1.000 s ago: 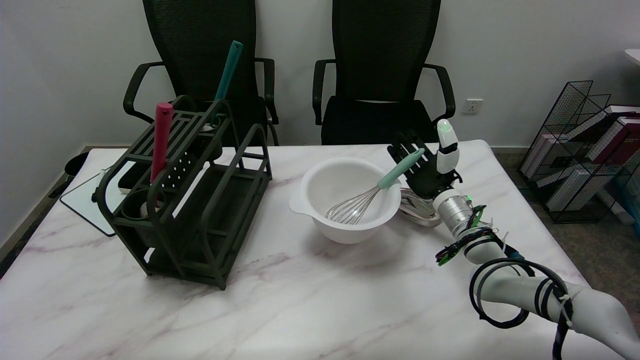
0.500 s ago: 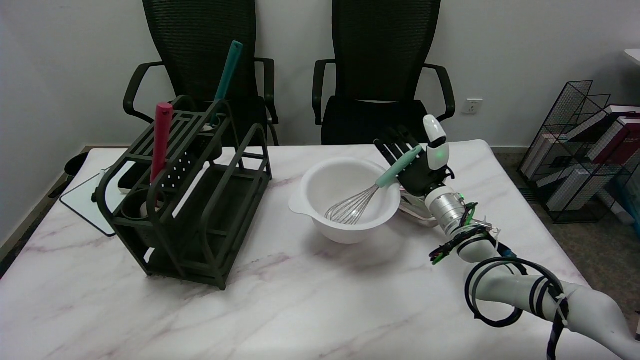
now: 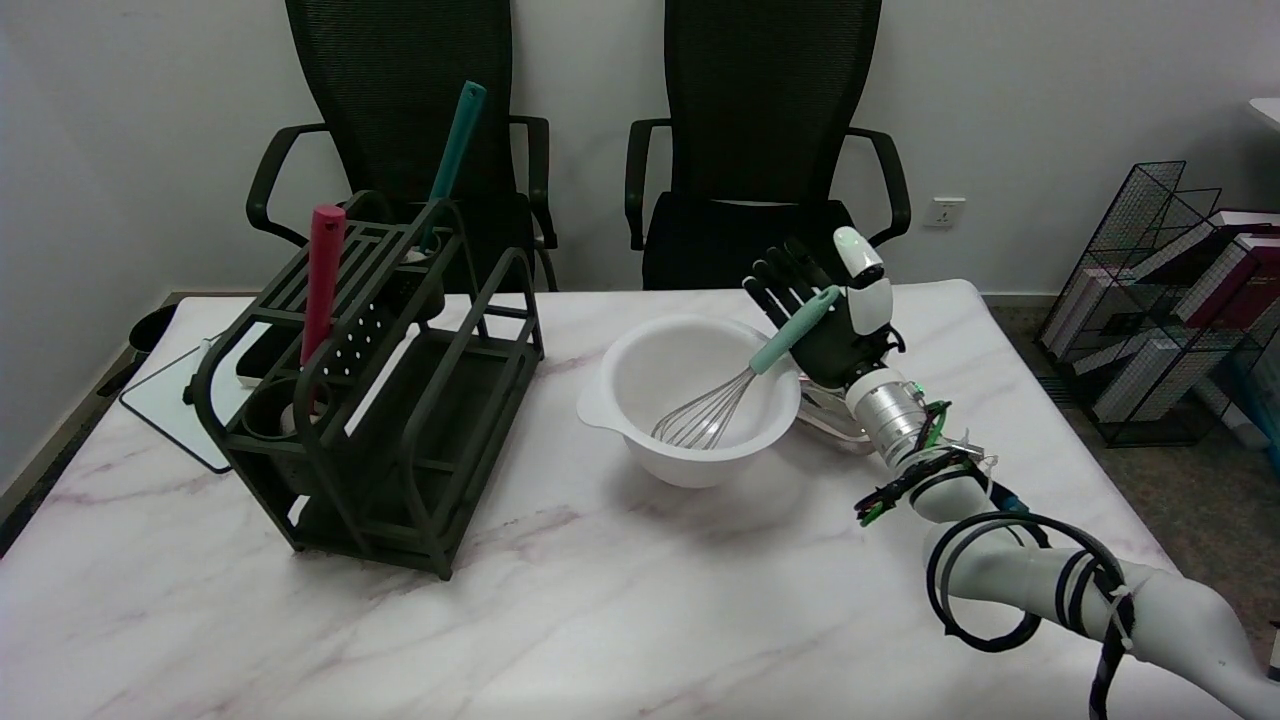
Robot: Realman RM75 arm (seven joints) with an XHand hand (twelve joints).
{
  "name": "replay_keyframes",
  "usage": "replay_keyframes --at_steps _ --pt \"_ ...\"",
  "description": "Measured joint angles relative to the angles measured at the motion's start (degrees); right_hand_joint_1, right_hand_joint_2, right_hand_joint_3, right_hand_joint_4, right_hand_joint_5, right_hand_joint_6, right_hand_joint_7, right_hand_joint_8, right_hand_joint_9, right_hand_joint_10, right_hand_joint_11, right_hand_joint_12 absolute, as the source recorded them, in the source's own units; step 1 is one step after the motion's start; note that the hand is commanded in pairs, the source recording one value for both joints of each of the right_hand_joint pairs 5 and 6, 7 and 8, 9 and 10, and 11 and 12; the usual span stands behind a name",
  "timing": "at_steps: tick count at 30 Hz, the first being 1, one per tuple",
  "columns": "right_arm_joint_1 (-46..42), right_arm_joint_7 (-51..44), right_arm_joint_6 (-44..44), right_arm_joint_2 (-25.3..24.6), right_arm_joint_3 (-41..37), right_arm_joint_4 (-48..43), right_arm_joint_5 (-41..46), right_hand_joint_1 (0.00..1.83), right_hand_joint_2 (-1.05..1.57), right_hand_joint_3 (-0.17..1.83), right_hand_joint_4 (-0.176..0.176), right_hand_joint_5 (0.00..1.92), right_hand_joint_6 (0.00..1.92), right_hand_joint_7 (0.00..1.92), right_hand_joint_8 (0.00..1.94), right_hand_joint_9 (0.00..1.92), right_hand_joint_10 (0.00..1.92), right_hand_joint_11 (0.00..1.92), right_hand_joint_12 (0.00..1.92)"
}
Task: Pick up the whisk.
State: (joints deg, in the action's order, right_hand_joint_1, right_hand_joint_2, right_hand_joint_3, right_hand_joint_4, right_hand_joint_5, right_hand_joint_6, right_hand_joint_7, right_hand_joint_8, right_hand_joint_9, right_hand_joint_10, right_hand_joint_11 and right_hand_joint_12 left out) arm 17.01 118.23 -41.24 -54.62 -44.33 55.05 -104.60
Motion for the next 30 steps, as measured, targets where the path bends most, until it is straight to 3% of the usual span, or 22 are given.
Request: replay_keyframes --at_steps 8,18,23,30 --pt "0.17 -0.31 -0.38 -0.02 -0.29 0.48 -0.23 0.84 0.53 0.72 0.0 0.68 0.68 0.88 0.88 0.95 0.95 0.96 0.96" --pt "0.19 -0.63 -0.68 -0.06 -0.43 0.69 -0.43 0.8 0.6 0.74 0.0 0.95 0.95 1.29 1.29 1.28 1.28 1.04 1.04" --pt "0.19 -0.73 -0.73 -0.07 -0.41 0.68 -0.46 0.82 0.65 0.75 0.0 1.25 1.25 1.59 1.59 1.58 1.58 1.26 1.26" --pt "0.11 -0.8 -0.73 -0.09 -0.35 0.64 -0.48 0.81 0.68 0.79 0.0 1.76 1.76 1.88 1.88 1.79 1.79 1.49 1.49"
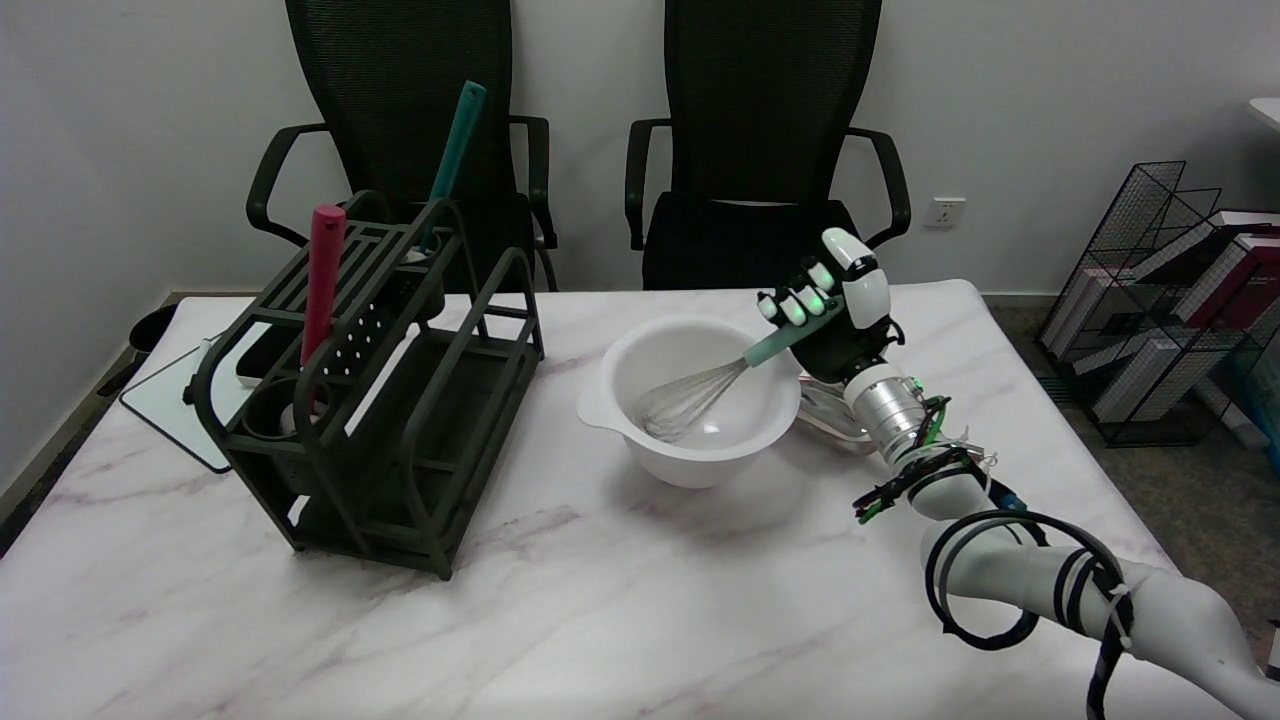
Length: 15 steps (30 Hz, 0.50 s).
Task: Pick up the whisk.
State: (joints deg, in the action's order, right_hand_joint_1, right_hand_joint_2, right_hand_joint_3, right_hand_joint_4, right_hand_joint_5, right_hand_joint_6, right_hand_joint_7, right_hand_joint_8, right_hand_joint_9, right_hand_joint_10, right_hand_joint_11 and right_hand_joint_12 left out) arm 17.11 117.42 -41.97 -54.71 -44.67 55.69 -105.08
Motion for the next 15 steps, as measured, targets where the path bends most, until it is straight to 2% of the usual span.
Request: replay_keyframes --at_steps 3,12,15 --pt "0.0 -0.01 0.0 -0.01 0.01 -0.04 -0.01 0.8 0.69 0.8 0.0 1.91 1.91 1.92 1.92 1.84 1.84 1.54 1.54" --pt "0.04 -0.04 0.14 -0.04 0.06 -0.08 -0.17 0.84 0.65 0.79 0.0 1.92 1.92 1.92 1.92 1.92 1.92 1.65 1.65" --pt "0.13 -0.05 0.14 -0.05 0.04 -0.09 -0.43 0.89 0.73 0.75 0.0 1.92 1.92 1.92 1.92 1.92 1.92 1.7 1.7"
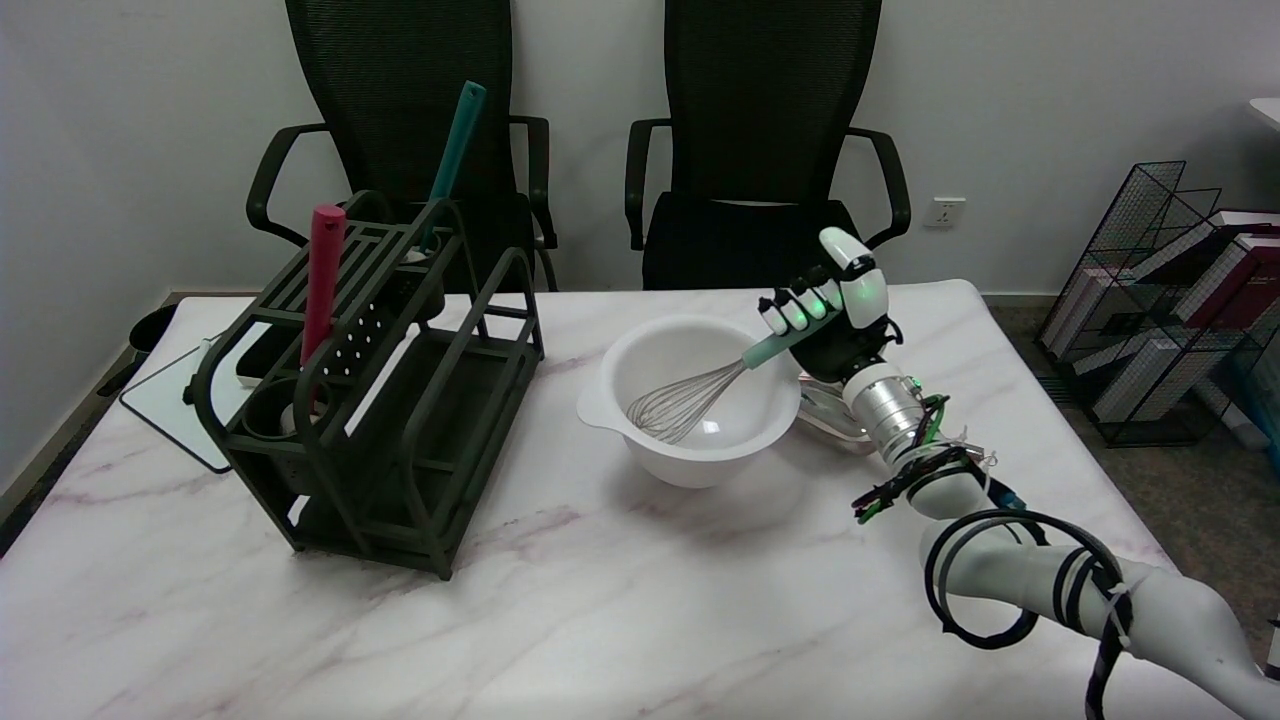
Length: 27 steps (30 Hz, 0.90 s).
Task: Pick up the whisk.
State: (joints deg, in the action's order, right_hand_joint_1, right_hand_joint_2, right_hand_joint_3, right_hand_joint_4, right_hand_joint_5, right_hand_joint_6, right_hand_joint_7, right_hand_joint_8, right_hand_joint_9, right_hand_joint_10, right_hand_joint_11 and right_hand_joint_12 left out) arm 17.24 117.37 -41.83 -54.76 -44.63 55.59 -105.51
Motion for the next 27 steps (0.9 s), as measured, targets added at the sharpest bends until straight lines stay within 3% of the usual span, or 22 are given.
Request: replay_keyframes --at_steps 8,13,18,27 --pt "0.17 -0.03 0.0 -0.03 -0.42 -0.02 -1.19 1.07 1.16 0.64 0.0 1.92 1.92 1.92 1.92 1.92 1.92 1.87 1.87" --pt "0.17 -0.04 -0.01 -0.03 -1.35 0.11 -2.8 1.06 1.56 0.54 0.0 1.92 1.92 1.92 1.92 1.92 1.92 1.92 1.92" --pt "-0.17 -0.04 -0.09 -0.03 -2.41 0.77 -4.06 1.18 1.57 0.42 0.0 1.92 1.92 1.92 1.92 1.92 1.92 1.92 1.92" --pt "-1.12 0.01 -0.82 0.3 -3.84 3.68 -5.45 1.21 1.57 0.33 0.0 1.92 1.92 1.92 1.92 1.92 1.92 1.92 1.92"
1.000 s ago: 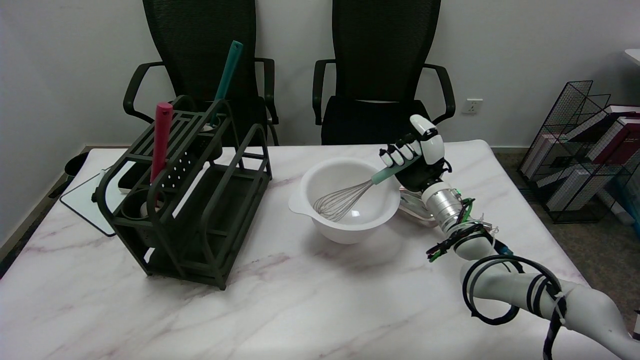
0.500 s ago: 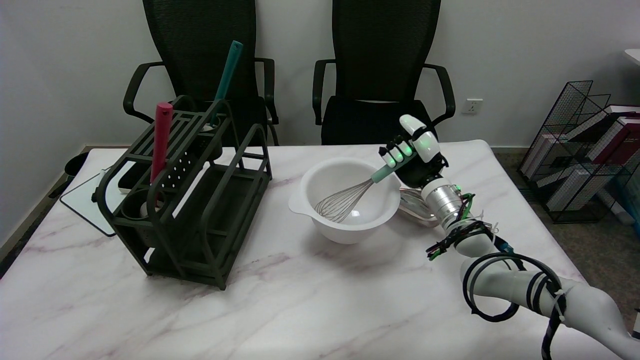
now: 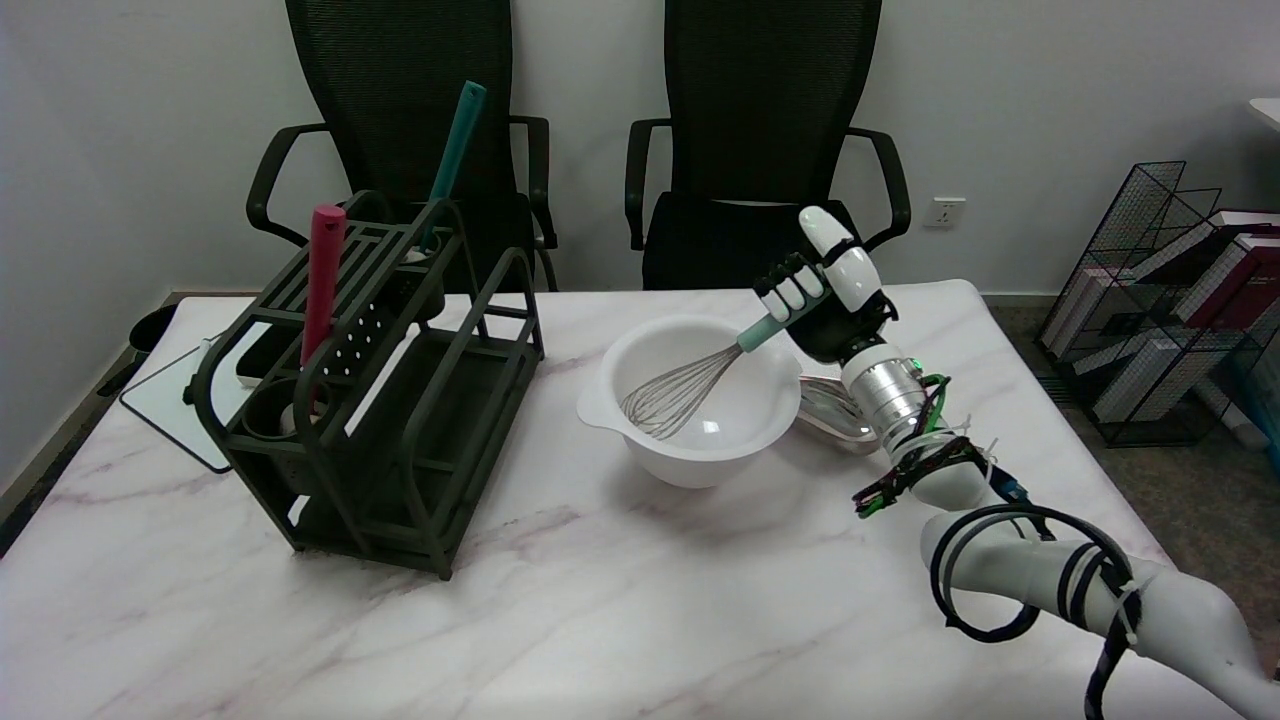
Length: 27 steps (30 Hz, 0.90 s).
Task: Pick up the whisk.
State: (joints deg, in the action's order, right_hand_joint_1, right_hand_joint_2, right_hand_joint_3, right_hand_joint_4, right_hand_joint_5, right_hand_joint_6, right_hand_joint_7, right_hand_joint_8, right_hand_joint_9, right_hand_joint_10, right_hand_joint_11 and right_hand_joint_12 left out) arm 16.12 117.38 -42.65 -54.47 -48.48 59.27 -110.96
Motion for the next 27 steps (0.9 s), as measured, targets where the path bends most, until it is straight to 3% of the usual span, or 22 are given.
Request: replay_keyframes --at_steps 13,27 --pt "-5.27 0.02 -1.12 2.8 -4.97 9.21 -1.63 1.22 1.57 0.33 0.0 1.92 1.92 1.92 1.92 1.92 1.92 1.92 1.92" --pt "-15.44 -0.02 -8.17 4.5 -18.84 17.47 -3.22 1.22 1.57 0.33 0.0 1.92 1.92 1.92 1.92 1.92 1.92 1.92 1.92"
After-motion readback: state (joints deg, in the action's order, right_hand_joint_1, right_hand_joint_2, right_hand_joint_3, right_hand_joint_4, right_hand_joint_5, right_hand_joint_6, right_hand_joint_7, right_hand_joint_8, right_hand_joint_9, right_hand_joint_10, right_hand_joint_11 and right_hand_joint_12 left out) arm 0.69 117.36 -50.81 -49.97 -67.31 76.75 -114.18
